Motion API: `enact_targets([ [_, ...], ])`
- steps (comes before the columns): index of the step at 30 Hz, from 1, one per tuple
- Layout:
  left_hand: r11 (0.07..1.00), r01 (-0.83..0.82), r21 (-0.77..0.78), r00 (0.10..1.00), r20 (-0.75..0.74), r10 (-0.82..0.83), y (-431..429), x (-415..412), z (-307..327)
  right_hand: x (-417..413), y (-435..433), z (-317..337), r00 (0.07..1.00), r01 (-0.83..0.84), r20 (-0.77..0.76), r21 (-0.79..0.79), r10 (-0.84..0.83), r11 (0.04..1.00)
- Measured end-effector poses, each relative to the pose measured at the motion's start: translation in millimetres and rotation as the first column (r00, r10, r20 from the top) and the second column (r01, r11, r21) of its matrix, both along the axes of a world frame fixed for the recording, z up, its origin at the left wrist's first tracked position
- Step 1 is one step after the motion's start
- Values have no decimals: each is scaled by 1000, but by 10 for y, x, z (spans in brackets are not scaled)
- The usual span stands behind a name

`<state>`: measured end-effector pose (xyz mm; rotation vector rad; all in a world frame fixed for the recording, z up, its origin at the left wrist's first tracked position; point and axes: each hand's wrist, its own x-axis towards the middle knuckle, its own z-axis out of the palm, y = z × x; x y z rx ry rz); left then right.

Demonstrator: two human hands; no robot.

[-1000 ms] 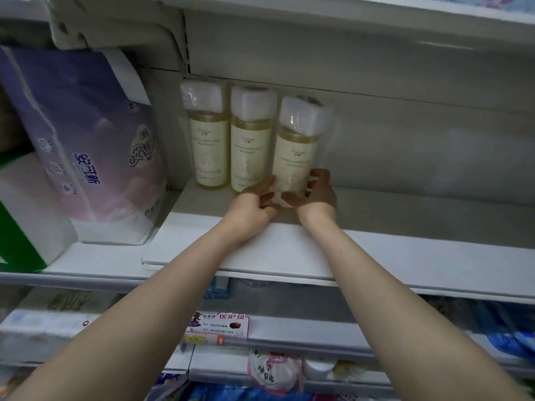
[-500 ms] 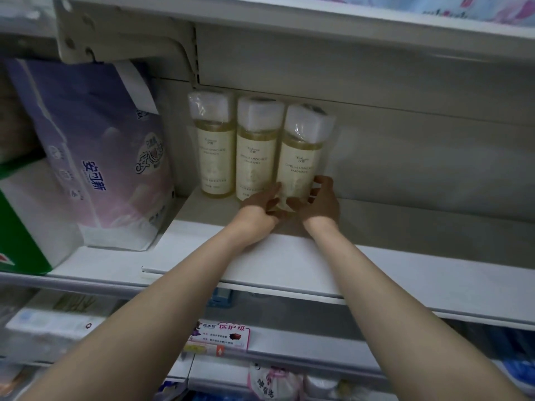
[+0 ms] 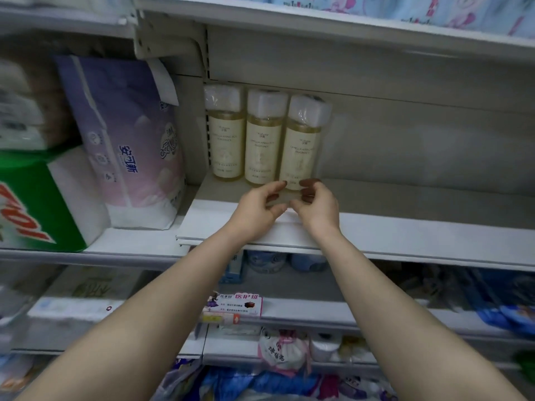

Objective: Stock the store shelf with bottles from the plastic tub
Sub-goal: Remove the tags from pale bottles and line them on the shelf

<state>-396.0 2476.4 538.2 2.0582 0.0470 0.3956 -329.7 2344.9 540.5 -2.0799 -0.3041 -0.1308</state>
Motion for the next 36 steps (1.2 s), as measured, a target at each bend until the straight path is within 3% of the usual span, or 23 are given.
enact_targets([
  [10, 996, -33, -85, 995, 86, 40, 170, -1115, -177, -1200, 148, -158, 996, -10, 86, 135, -2, 991],
  [17, 994, -29, -105, 996, 81, 38, 336, -1846, -613, -2001, 231, -664, 991, -98, 97, 108, 88, 989],
  [28, 963, -134, -233, 979, -179, 93, 417, -2458, -1883, -2583, 302, -2050, 969, -153, -196, -1, 150, 988],
  [36, 933, -255, -255, 917, -369, 150, 370, -2706, -2776, -2694, 234, -2952, 906, -248, -366, -47, 214, 968],
])
